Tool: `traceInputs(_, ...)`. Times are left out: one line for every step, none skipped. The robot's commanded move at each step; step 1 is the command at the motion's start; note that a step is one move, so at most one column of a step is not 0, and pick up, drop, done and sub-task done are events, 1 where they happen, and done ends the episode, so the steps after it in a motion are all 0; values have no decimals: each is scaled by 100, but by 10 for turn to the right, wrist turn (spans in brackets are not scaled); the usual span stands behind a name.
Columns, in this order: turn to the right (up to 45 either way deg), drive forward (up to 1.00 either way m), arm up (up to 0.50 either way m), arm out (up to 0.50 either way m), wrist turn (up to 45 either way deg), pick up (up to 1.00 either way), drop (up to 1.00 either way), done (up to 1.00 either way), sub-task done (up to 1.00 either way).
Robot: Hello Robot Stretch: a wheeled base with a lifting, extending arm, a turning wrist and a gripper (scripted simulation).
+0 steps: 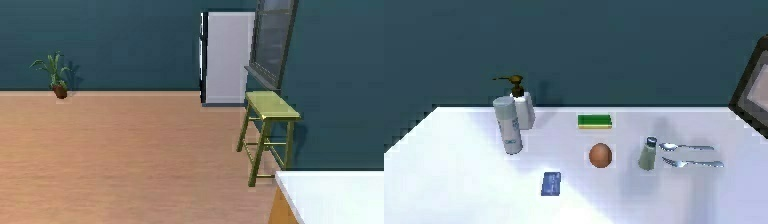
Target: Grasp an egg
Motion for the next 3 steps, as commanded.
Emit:
traceInputs(0, 0, 50, 0, 0, 0, 0, 0, 0)
traceInputs(0, 0, 38, 0, 0, 0, 0, 0, 0)
traceInputs(0, 0, 0, 20, 0, 0, 0, 0, 0)
